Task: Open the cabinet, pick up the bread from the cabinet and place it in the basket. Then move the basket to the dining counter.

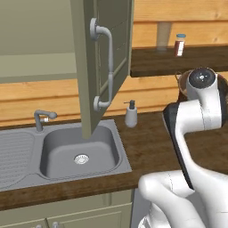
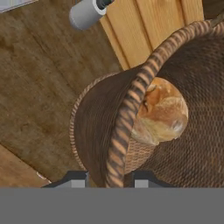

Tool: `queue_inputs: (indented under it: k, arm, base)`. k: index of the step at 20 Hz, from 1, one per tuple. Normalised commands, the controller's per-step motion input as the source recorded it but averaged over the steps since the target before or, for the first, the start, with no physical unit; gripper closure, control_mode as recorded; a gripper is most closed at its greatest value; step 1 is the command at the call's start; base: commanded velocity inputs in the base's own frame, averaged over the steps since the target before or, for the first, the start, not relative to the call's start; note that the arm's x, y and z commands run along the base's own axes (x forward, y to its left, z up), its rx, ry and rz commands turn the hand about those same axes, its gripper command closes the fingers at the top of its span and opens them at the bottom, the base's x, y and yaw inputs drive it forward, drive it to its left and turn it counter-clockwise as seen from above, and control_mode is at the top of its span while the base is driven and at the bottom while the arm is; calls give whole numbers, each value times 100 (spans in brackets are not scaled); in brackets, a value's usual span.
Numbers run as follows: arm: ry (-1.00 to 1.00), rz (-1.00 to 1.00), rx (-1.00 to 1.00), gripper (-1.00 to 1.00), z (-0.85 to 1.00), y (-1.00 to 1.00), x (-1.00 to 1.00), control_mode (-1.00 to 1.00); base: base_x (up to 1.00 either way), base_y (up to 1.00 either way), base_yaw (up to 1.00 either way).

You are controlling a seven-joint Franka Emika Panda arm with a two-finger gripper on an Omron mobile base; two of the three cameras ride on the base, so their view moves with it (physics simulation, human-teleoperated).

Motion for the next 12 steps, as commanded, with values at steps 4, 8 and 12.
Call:
queue_inputs:
  k: [4, 8, 12]
  arm:
    - [4, 0, -3, 100, 98, 34, -51, -100]
    - [6, 2, -4, 100, 68, 48, -52, -100]
    - [0, 3, 0, 100, 0, 4, -12, 100]
  base:
    - [0, 0, 0]
    - [0, 0, 0]
    - [-5, 16, 4]
